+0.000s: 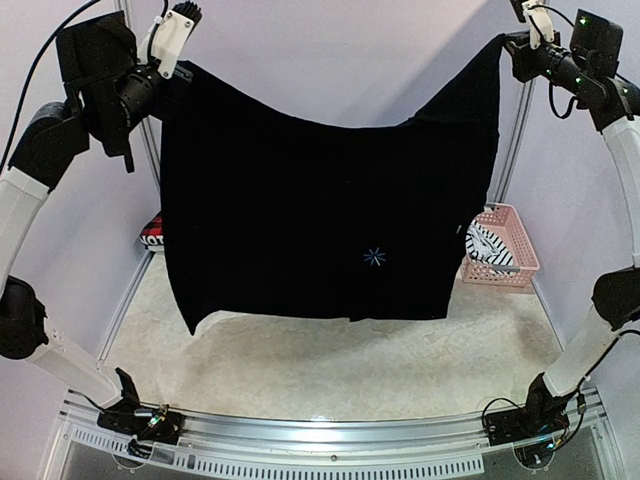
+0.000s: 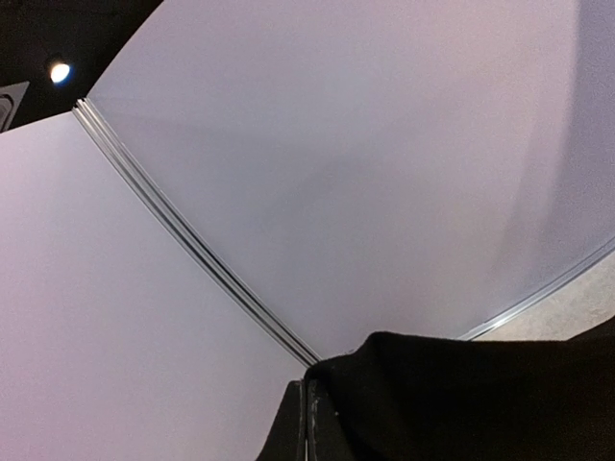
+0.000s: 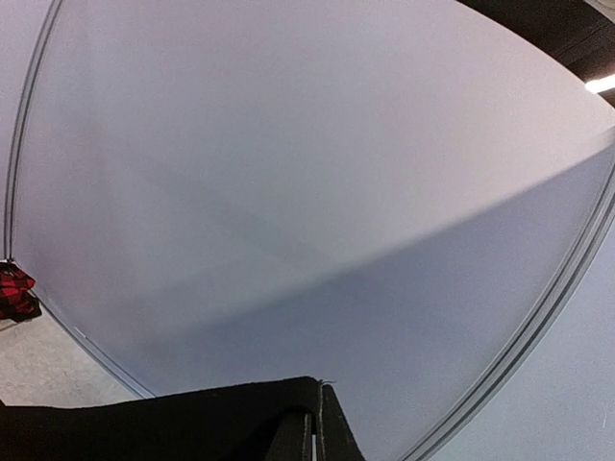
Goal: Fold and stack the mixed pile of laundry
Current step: Flatten out the crumpled T-shirt at the center of the board.
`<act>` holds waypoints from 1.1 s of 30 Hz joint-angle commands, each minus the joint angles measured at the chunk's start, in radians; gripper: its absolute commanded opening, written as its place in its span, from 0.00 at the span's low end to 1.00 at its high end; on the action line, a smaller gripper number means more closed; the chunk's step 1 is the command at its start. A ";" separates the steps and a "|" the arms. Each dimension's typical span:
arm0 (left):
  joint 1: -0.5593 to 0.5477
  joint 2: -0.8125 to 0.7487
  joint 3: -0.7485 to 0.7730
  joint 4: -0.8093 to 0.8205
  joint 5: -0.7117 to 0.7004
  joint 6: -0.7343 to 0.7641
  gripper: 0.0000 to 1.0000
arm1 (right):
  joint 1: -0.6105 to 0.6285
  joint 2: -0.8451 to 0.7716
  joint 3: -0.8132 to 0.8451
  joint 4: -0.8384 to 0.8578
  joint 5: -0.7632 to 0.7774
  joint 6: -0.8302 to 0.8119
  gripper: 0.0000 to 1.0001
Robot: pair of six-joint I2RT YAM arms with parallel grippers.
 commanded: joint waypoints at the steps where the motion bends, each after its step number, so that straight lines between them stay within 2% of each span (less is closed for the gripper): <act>1: 0.005 -0.039 0.040 0.044 -0.004 0.052 0.00 | 0.000 -0.079 0.024 0.041 -0.031 0.020 0.00; 11: -0.123 -0.087 0.111 0.046 0.001 0.170 0.00 | 0.023 -0.154 0.120 0.002 -0.090 0.018 0.00; 17: -0.264 -0.066 0.139 0.254 -0.084 0.409 0.00 | 0.023 -0.177 0.173 0.008 -0.105 0.040 0.00; 22: -0.262 -0.055 0.113 0.337 -0.100 0.486 0.00 | 0.023 -0.170 0.151 -0.005 -0.092 0.038 0.00; 25: -0.198 -0.053 0.078 0.304 -0.123 0.430 0.00 | 0.023 -0.150 0.089 -0.010 -0.066 0.029 0.00; 30: -0.015 -0.085 -0.042 0.027 -0.044 0.083 0.00 | 0.023 -0.108 -0.088 0.015 0.025 -0.022 0.00; 33: 0.081 -0.098 -0.176 -0.032 0.034 -0.044 0.00 | 0.023 -0.078 -0.171 0.039 0.069 -0.032 0.00</act>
